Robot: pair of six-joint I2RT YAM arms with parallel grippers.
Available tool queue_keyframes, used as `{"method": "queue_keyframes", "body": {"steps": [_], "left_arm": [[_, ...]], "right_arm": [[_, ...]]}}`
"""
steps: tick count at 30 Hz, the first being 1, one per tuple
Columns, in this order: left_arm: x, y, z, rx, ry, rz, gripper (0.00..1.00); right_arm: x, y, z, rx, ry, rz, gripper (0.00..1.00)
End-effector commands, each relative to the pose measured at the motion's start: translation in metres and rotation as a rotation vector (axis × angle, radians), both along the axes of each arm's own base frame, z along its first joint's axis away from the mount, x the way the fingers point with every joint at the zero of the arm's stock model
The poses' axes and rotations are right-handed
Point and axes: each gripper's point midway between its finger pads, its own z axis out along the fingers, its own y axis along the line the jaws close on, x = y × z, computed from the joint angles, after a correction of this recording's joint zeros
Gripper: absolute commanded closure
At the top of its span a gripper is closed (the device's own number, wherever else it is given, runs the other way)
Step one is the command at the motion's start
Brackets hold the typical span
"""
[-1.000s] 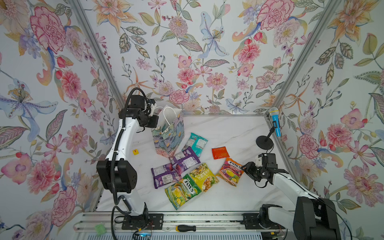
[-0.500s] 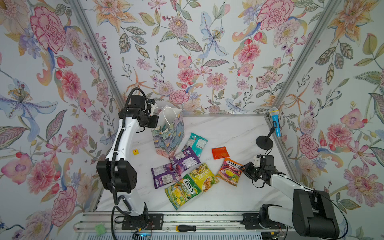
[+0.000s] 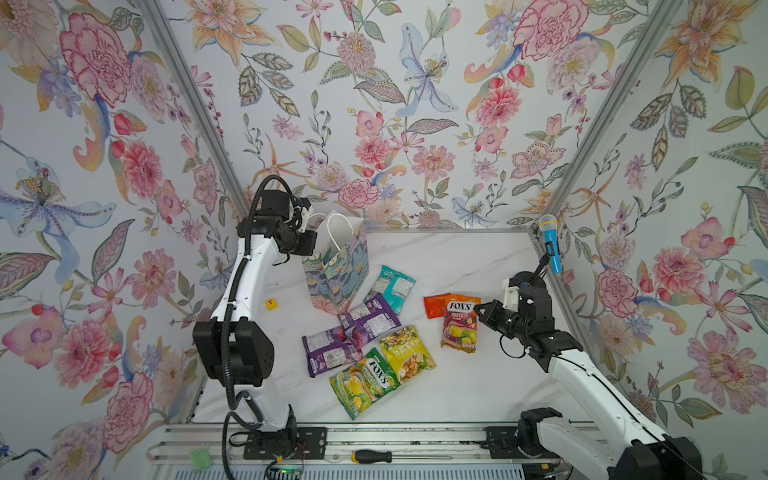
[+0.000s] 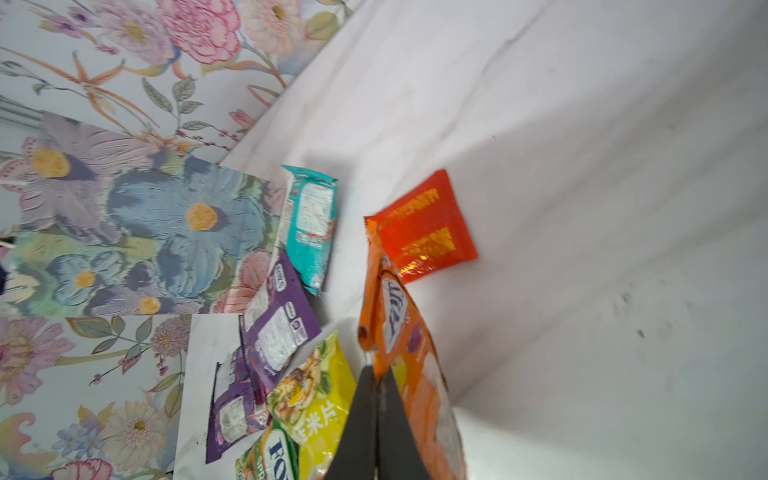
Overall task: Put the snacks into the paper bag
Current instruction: 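Grasp the orange Fox's packet with the right gripper and lift it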
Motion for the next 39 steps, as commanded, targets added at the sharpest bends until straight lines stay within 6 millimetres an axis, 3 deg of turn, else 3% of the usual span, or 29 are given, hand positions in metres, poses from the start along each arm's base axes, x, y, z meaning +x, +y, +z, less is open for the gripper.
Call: {"method": "queue_keyframes", "body": {"steps": [1, 13, 18, 29, 39], "left_arm": [[-0.006, 0.002, 0.004, -0.007, -0.004, 0.007, 0.99], [-0.007, 0.0, 0.008, -0.016, -0.011, 0.001, 0.99], [-0.008, -0.001, 0.009, -0.017, -0.013, -0.001, 0.99], [-0.006, -0.001, 0.009, -0.02, -0.015, -0.002, 0.99], [-0.007, -0.001, 0.011, -0.023, -0.017, -0.003, 0.99]], "right_arm": [[0.002, 0.013, 0.029, -0.018, -0.047, 0.0, 1.0], [0.001, 0.13, 0.073, 0.073, -0.133, 0.246, 1.0], [-0.011, 0.163, 0.088, 0.137, -0.147, 0.326, 1.0], [-0.011, 0.177, 0.108, 0.126, -0.209, 0.352, 1.0], [0.011, 0.201, 0.165, 0.137, -0.358, 0.369, 1.0]]}}
